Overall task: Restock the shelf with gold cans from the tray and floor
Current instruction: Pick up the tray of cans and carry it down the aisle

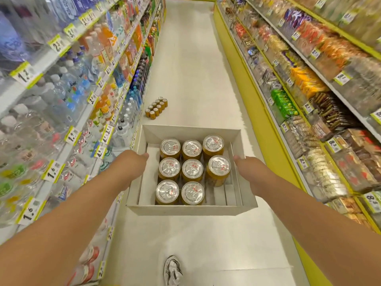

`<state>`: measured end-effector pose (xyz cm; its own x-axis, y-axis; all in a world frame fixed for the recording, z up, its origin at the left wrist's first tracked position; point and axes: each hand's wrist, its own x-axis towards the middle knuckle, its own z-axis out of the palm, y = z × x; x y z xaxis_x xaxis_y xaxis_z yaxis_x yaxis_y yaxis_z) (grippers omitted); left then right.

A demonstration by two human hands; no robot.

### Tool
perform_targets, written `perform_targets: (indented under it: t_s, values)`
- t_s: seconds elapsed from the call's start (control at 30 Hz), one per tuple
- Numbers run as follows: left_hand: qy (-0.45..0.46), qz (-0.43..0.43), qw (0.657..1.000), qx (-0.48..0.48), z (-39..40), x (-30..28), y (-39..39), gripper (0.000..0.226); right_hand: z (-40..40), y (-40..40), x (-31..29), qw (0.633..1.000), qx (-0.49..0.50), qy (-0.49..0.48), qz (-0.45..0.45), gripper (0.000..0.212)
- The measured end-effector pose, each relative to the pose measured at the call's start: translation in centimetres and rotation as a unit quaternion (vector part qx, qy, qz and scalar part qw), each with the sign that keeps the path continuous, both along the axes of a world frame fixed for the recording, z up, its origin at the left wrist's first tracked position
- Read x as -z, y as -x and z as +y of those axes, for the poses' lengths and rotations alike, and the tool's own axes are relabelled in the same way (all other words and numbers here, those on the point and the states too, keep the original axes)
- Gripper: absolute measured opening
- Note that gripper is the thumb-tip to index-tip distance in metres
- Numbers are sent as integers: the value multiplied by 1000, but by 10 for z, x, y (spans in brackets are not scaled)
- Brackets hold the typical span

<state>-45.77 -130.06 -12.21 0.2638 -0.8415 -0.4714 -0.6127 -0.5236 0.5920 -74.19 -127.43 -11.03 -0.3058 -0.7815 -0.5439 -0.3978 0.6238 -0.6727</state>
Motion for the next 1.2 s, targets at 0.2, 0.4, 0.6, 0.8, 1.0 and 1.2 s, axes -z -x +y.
perform_targets:
  t_s: [0.2,0.4,0.6,0.8,1.0,1.2]
  values:
    - [0,0,1000,-3,-120,-27,-5,49,-124,-3,-25,1000,-2,9,3,48]
    - [-12,12,999,-41,-235,-31,0,62,-249,4,-31,1000,-19,7,6,48]
    - [7,-39,998,-56,-354,-34,21,59,-383,20,-37,1000,-20,-15,17,45]
    - [-9,-39,996,-79,-460,-41,28,56,-504,29,-45,999,-37,3,4,46]
    - [-7,-9,996,-93,-569,-35,19,50,-613,21,-42,999,-51,17,8,45]
    - [-7,-29,997,-71,-687,-38,0,55,-720,5,-49,998,-53,12,7,47]
